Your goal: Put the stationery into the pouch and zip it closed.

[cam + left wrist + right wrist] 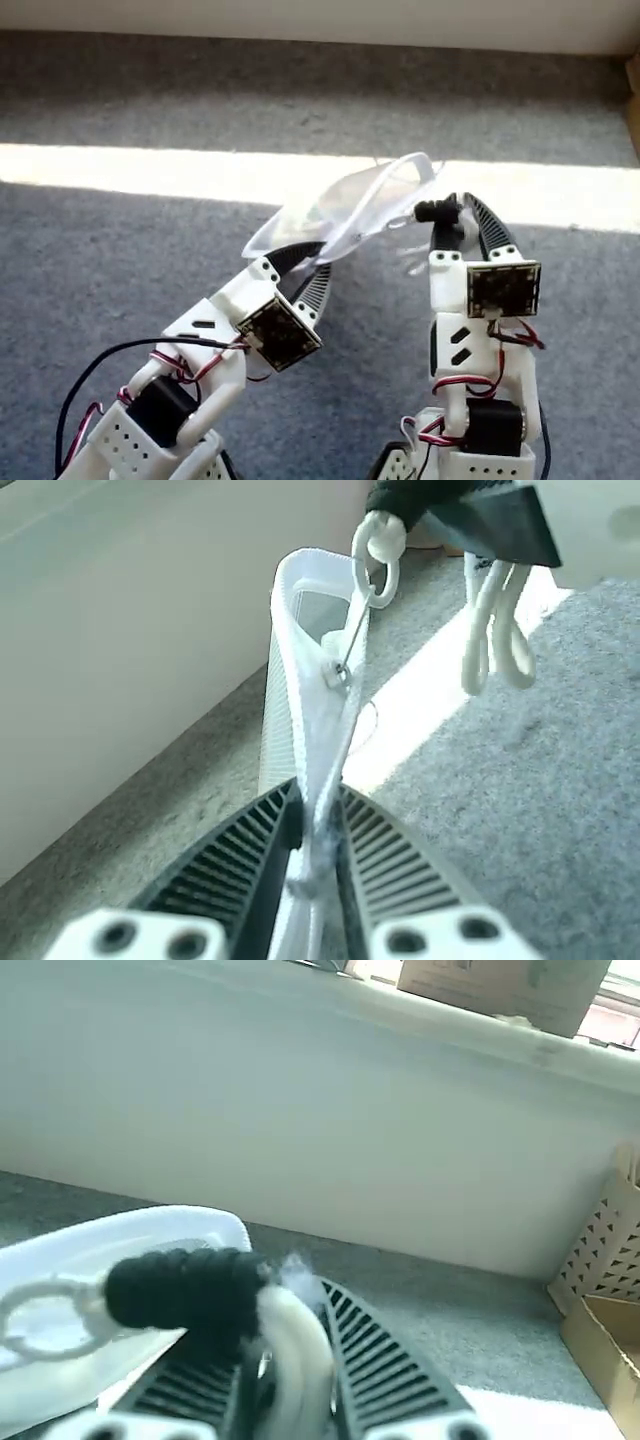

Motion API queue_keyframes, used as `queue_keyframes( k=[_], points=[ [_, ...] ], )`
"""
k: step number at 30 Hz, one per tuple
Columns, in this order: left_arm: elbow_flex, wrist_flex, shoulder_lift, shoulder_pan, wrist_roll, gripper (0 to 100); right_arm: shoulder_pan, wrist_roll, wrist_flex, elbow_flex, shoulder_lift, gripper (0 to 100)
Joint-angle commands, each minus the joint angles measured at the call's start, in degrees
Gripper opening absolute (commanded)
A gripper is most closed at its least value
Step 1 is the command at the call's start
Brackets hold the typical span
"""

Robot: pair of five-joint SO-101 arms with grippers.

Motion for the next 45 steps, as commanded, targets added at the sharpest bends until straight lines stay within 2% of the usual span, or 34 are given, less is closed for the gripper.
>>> queue_keyframes(
  k=[1, 6, 11, 18, 21, 25, 29, 33, 37, 45],
  points=[
    [0.22, 1.41, -0.04, -2.51, -0.35, 0, 3.47, -0.97, -3.82, -0.48, -0.48, 0.4],
    [-0.22, 2.99, -0.48, -2.51, -0.35, 0, 5.76, -0.97, -4.0, -0.48, -0.4, 0.4],
    [-0.22, 2.99, -0.48, -2.51, -0.35, 0, 5.14, -0.88, -3.82, -0.48, -0.4, 0.4],
    [-0.22, 2.81, -0.48, -2.51, -0.26, 0, -3.82, 1.23, 2.59, -0.13, -0.4, 1.3],
    [-0.22, 2.73, -0.48, -2.51, -0.18, 0, -7.69, 5.54, 7.34, -0.13, -0.48, 8.8],
    [-0.22, 2.64, -0.48, -2.51, -0.18, 0, -13.41, 5.89, 12.88, -0.13, -0.57, 19.3],
    [-0.22, 2.64, -0.48, -2.59, -0.18, 0, -18.33, 5.89, 18.33, -0.13, -0.92, 23.7],
    [-0.22, 2.64, -0.48, -5.76, -0.09, 0, -21.76, 5.89, 23.43, -0.22, -1.01, 28.1],
    [-0.22, 2.64, -0.48, -6.2, -0.09, 0, -25.36, 5.54, 25.19, -0.22, -1.01, 32.6],
    [-0.22, 2.64, -0.48, -6.2, -0.09, 0, -31.96, 5.1, 25.1, -0.22, -1.1, 32.6]
  ],
)
